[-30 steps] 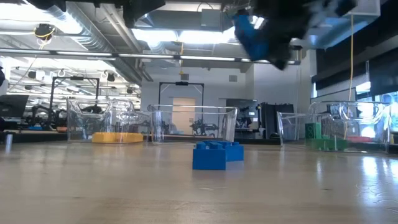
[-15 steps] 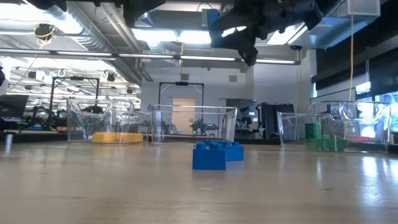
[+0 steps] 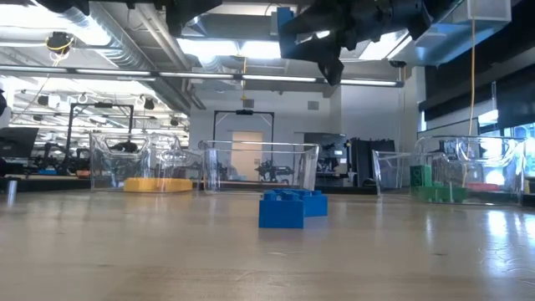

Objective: Sort & place blocks by color
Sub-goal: Put the bottom right blue game piece into the center transparent bin

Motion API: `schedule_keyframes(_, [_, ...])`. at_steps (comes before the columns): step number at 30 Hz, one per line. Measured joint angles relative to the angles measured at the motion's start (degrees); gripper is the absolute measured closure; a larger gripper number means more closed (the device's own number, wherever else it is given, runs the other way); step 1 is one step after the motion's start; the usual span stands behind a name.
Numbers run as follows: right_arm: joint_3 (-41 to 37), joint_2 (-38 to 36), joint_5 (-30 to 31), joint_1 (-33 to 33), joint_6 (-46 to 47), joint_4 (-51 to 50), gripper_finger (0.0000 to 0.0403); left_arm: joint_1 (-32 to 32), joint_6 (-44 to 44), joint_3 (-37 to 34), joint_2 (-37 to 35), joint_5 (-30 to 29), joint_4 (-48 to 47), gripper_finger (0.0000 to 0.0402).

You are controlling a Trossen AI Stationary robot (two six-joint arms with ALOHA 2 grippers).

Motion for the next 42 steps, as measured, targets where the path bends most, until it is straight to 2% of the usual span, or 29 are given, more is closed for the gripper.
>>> schedule_keyframes(7, [-0.01, 0.0, 1.75, 0.02, 0.99, 2.31, 0.0261, -1.11, -1.62, 0.64, 3.42, 0.01, 0.63, 0.0141])
schedule_keyframes(12, [-0.01, 0.0, 3.01, 0.02, 1.03, 4.46, 0.0261, -1.33, 0.68, 6.17, 10.41, 3.26, -1.22, 0.0141])
schedule_keyframes(17, [-0.01, 0.0, 3.01, 0.16, 0.98, 4.8, 0.0261, -1.31, 1.67, 10.68, 16.44, 3.93, -5.2, 0.0141])
schedule_keyframes(27, [-0.01, 0.0, 2.5, 0.92, -3.63, 4.95, 0.0261, -1.25, -6.31, 15.86, 24.52, 7.65, -4.78, 0.0141])
schedule_keyframes(38, [-0.01, 0.0, 1.0, 1.07, -5.19, 4.83, 0.0261, -1.31, -8.96, 17.88, 27.89, 8.85, -3.65, 0.0144])
schedule_keyframes(42, [-0.01, 0.0, 1.0, 1.07, -5.2, 4.86, 0.0261, -1.29, -10.09, 17.88, 27.89, 8.81, -3.69, 0.0181])
